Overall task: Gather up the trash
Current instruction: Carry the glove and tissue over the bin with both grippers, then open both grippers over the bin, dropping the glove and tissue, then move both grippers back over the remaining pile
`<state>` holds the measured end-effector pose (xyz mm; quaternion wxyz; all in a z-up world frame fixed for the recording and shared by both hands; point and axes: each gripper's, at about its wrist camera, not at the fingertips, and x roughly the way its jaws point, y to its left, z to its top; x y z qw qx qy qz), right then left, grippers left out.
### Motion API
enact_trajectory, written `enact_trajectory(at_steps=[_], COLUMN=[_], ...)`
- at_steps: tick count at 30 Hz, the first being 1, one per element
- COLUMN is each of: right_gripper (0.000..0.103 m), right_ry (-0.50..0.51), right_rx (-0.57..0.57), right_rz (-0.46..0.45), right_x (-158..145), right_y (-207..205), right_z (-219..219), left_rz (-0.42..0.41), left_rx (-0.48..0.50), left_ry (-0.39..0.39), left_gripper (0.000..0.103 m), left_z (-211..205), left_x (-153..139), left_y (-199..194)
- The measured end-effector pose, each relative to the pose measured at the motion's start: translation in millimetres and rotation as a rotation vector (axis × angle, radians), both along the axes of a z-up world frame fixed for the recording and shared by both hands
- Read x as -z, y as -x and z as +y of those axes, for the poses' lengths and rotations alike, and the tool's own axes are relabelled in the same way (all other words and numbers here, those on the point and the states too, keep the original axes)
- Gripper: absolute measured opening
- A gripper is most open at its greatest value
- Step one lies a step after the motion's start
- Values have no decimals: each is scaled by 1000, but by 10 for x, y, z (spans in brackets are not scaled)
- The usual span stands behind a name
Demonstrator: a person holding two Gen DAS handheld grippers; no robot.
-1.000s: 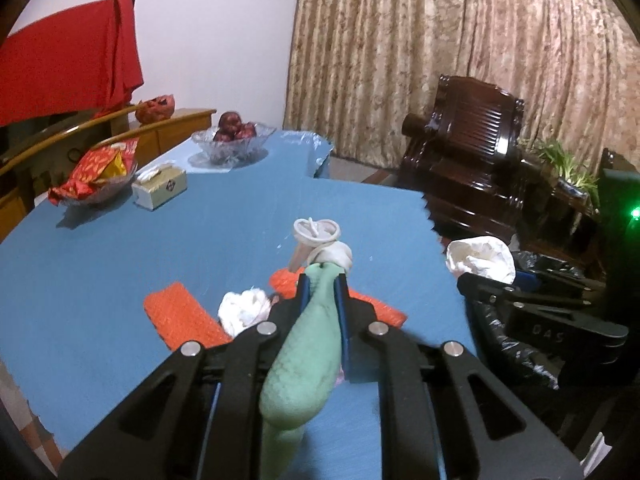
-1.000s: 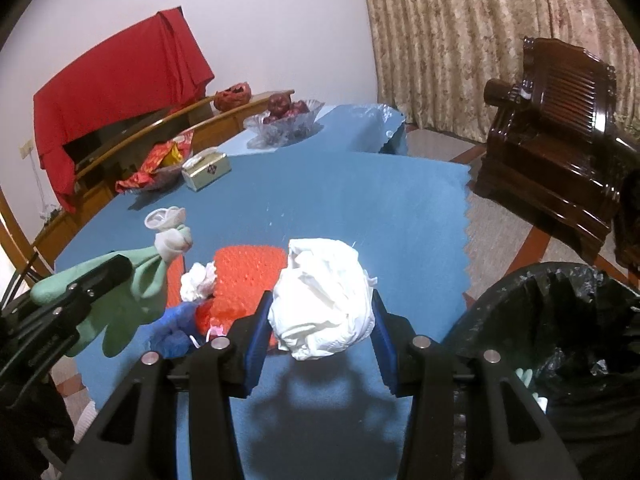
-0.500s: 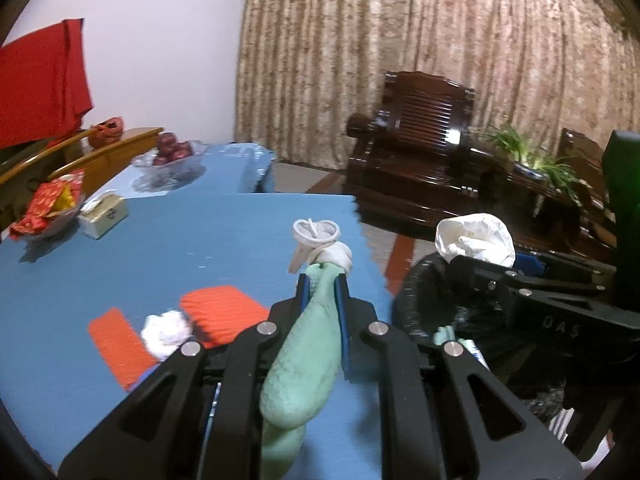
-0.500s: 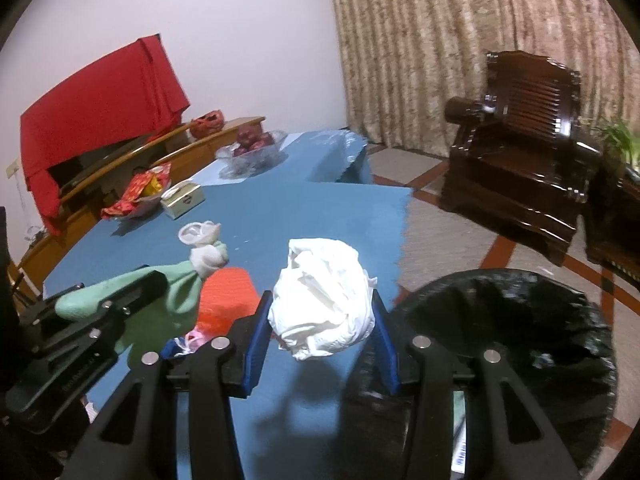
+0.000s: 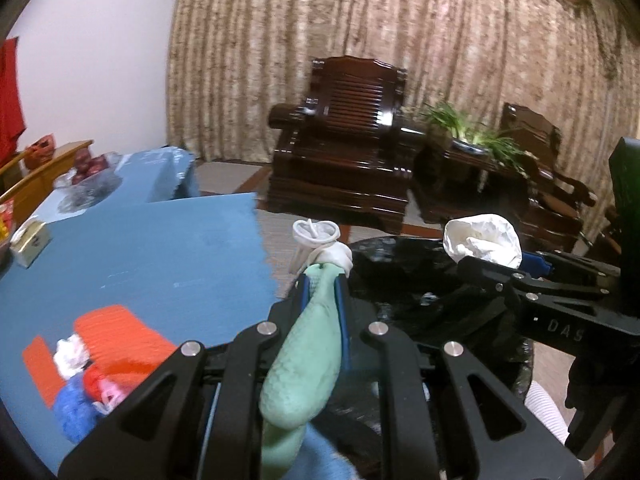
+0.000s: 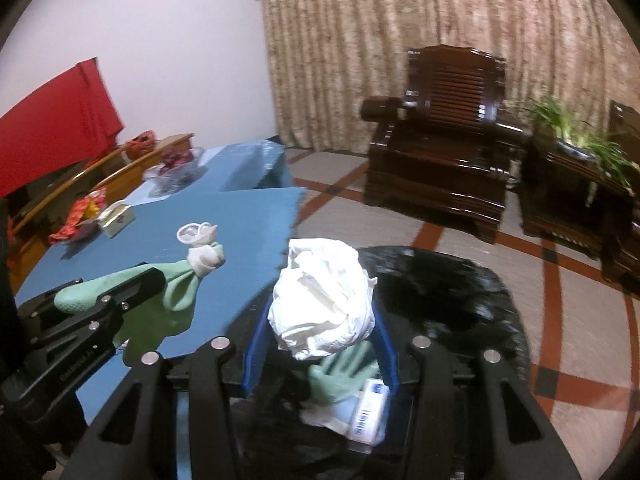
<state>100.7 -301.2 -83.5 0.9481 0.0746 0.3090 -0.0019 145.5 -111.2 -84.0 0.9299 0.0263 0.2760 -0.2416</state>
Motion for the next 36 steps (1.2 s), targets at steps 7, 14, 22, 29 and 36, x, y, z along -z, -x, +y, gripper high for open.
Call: enact_trajectory(at_steps=[7,14,22,29,36], right_gripper=[46,48,77,97,97], right_ry=[16,12,28,31,26], right_rx=[78,131,165,150,63], right_rz=[30,47,54,48,33], right_x=[134,250,290,249,206], right_y=[47,79,113,71,-15], right_z=[-362,-579,-662,-489,-136], left_rz=[33,87,50,10,3], left_rx=[68,131,103,-18,-130], left_ry=[-7,4,32,8,-33], left_gripper=[12,20,55,86,87], left_z=[-426,-698,-564,-101,450], left_x=[139,265,147,35,44], left_y=[-126,-243,-249,-171,-35])
